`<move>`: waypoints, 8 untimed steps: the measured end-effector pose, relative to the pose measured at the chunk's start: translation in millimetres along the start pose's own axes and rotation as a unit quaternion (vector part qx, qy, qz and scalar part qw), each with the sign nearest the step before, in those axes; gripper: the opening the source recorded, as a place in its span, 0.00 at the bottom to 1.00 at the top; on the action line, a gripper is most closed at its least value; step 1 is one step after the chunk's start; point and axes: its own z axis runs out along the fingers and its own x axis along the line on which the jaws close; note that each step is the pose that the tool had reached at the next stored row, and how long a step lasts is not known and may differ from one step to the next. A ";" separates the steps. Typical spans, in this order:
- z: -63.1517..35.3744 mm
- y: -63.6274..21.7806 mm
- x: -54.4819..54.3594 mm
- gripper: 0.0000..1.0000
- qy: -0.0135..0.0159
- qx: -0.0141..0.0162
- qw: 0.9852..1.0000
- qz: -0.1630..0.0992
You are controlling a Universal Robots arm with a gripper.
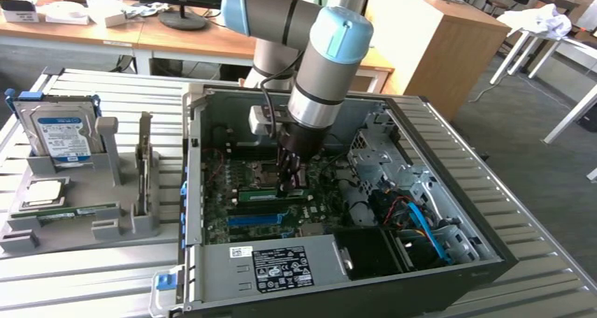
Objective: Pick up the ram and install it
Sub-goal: 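Insert the ram into the slot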
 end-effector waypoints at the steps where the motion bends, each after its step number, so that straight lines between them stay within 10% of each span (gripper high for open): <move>1: 0.0 0.0 0.0 0.13 0.000 0.000 1.000 0.000; 8: 0.7 -0.1 0.0 0.13 0.000 0.000 1.000 0.000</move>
